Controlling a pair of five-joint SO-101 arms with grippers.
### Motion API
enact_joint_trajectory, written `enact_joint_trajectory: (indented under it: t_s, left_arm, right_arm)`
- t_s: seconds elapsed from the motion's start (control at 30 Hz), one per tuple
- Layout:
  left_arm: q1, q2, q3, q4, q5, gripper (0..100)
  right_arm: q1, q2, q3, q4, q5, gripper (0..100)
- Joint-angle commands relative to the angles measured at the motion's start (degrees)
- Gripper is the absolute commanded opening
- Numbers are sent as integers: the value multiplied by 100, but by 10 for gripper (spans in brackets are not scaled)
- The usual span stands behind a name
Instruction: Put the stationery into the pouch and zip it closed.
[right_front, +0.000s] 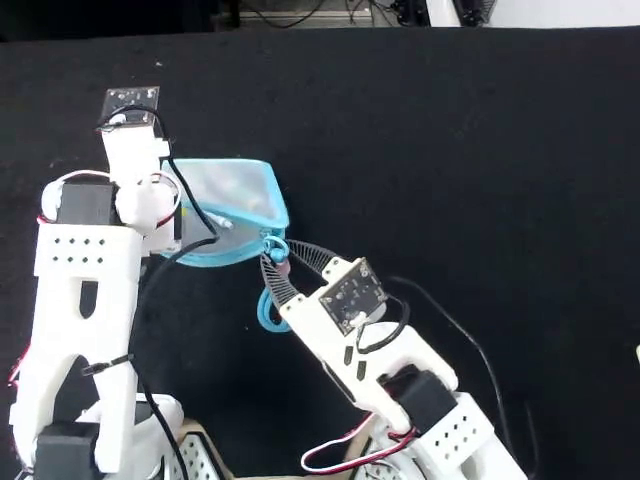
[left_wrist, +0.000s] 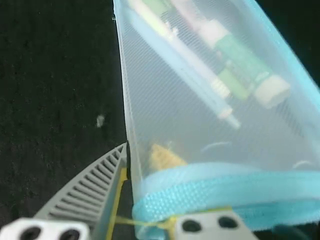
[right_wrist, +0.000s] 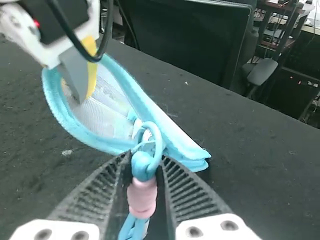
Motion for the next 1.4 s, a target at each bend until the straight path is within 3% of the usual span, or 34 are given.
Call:
enact_joint_trajectory:
  t_s: [0.0,0.37,0.67,1.03,1.23,1.37]
  left_arm:
    - [136,-88,-75,44,26,141]
    - [136,-1248,101,9,18,141]
    - [136,-2769,1402,-1108,-308,141]
    - [119,-3991,1833,-1160,-343,141]
    - [-541,-4308,1771,-1178,-299,141]
    - [-629,-4563,1798,-1178,-299,141]
  right_arm:
    - [53,-119,-4,-185,26,11]
    - [53,-84,-4,-202,18,11]
    - [62,-101,-4,-211,18,11]
    - [62,-110,-48,-211,18,11]
    - [290,-75,-497,0,53,11]
    - [484,-75,-971,360,53,11]
